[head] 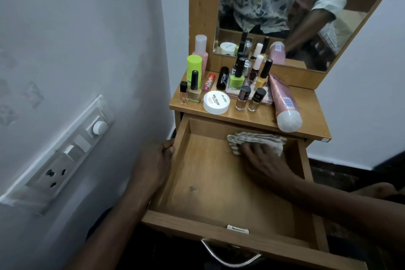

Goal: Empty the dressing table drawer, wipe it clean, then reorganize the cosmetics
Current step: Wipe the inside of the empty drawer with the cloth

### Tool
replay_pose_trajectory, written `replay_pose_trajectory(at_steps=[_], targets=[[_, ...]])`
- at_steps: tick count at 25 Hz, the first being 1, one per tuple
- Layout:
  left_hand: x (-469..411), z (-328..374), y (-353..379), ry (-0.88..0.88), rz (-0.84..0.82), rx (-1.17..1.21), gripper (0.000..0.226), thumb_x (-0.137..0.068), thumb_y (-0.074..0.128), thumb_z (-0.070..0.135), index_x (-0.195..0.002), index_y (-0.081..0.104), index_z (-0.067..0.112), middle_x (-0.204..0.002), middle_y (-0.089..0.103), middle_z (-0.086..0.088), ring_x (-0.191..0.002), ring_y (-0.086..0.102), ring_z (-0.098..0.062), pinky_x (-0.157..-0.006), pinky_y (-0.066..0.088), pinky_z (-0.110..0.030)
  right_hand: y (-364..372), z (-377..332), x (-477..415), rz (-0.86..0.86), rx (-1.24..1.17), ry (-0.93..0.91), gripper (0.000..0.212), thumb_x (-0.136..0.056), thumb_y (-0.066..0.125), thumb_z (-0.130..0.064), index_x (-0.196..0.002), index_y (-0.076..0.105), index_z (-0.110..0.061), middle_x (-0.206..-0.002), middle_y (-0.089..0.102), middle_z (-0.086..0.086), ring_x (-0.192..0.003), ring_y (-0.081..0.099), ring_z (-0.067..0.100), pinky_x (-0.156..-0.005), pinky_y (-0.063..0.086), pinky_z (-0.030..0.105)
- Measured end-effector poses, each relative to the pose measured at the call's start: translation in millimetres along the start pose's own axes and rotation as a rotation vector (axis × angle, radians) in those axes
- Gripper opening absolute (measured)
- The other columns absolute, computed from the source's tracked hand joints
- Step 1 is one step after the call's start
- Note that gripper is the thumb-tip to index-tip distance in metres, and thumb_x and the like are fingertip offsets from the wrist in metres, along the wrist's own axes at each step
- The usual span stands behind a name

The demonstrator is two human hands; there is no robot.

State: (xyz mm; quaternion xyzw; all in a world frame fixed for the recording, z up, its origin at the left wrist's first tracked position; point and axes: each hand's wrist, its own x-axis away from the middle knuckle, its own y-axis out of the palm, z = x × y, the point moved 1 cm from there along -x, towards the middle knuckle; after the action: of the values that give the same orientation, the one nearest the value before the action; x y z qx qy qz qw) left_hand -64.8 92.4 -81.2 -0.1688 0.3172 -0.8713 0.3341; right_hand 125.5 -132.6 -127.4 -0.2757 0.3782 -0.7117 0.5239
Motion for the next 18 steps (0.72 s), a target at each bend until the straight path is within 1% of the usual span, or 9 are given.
replay_pose_trajectory(at_steps=[2,4,6,10,12,13,15,16,18], targets=[[3,2,0,0.012,0.003,-0.040,0.033,-0.104,0.043,0.022,-0.131,0.062,0.028,-0.117,0.070,-0.004,-0.091,0.057,-0.013,-0.081,0.047,-0.031,-2,-18,-21,0.027,-0.118,-0.038,0.046,-0.096,0.033,-0.022,-0.134,0.044,0.000,-0.118,0.056,0.024,-0.091,0.061,0.037,-0.071,0.054,0.046],[5,4,-1,0.016,-0.003,-0.064,0.035,-0.103,0.046,0.027,-0.136,0.057,0.026,-0.121,0.068,-0.004,-0.098,0.061,-0.018,-0.080,0.046,-0.031,-13,-32,-47,0.219,-0.223,-0.033,0.033,-0.097,0.047,-0.019,-0.125,0.054,-0.003,-0.108,0.058,0.016,-0.084,0.062,0.028,-0.064,0.053,0.037],[5,4,0,0.017,-0.020,-0.092,0.040,-0.101,0.050,0.032,-0.140,0.053,0.026,-0.127,0.066,-0.004,-0.109,0.062,-0.022,-0.083,0.046,-0.031,-33,-38,-70,0.264,-0.358,-0.017,0.035,-0.097,0.054,-0.020,-0.128,0.053,-0.007,-0.109,0.058,0.012,-0.088,0.060,0.024,-0.066,0.051,0.033],[5,3,-2,0.000,-0.020,-0.141,0.043,-0.100,0.052,0.033,-0.142,0.052,0.023,-0.127,0.066,-0.010,-0.112,0.062,-0.026,-0.082,0.043,-0.030,-52,-40,-94,0.305,-0.138,-0.138,0.038,-0.100,0.037,-0.007,-0.134,0.050,0.003,-0.119,0.055,0.017,-0.098,0.054,0.027,-0.079,0.050,0.037],[4,4,-3,0.006,-0.030,-0.173,0.045,-0.101,0.050,0.033,-0.144,0.049,0.023,-0.126,0.066,-0.010,-0.110,0.062,-0.026,-0.082,0.045,-0.031,-46,-26,-79,0.289,-0.056,-0.154,0.036,-0.097,0.043,-0.008,-0.130,0.055,-0.001,-0.116,0.058,0.016,-0.096,0.057,0.028,-0.077,0.051,0.039],[5,5,-3,0.011,-0.038,-0.184,0.045,-0.101,0.048,0.033,-0.145,0.047,0.023,-0.126,0.066,-0.009,-0.109,0.062,-0.026,-0.083,0.046,-0.032,-38,-15,-63,0.244,-0.020,-0.142,0.040,-0.089,0.057,-0.011,-0.129,0.056,-0.005,-0.115,0.059,0.016,-0.096,0.059,0.030,-0.076,0.053,0.041],[7,6,-3,0.019,-0.048,-0.199,0.047,-0.101,0.047,0.033,-0.147,0.044,0.023,-0.127,0.065,-0.009,-0.109,0.063,-0.026,-0.088,0.050,-0.038,-22,13,-25,0.052,-0.049,-0.096,0.065,-0.068,0.080,-0.015,-0.128,0.055,-0.010,-0.119,0.059,0.019,-0.096,0.061,0.037,-0.070,0.057,0.049],[8,6,-3,0.015,-0.048,-0.200,0.048,-0.101,0.047,0.034,-0.147,0.044,0.024,-0.126,0.065,-0.008,-0.107,0.063,-0.026,-0.089,0.052,-0.041,-19,26,-9,-0.078,-0.069,-0.056,0.076,-0.065,0.085,-0.017,-0.132,0.049,-0.012,-0.124,0.055,0.021,-0.097,0.060,0.041,-0.068,0.057,0.053],[10,6,-4,0.009,-0.066,-0.199,0.050,-0.098,0.050,0.034,-0.147,0.045,0.025,-0.121,0.066,-0.007,-0.103,0.063,-0.025,-0.088,0.053,-0.044,-28,41,7,-0.278,-0.082,0.003,0.076,-0.080,0.074,-0.017,-0.141,0.030,-0.017,-0.136,0.041,0.025,-0.106,0.054,0.046,-0.074,0.054,0.055]])
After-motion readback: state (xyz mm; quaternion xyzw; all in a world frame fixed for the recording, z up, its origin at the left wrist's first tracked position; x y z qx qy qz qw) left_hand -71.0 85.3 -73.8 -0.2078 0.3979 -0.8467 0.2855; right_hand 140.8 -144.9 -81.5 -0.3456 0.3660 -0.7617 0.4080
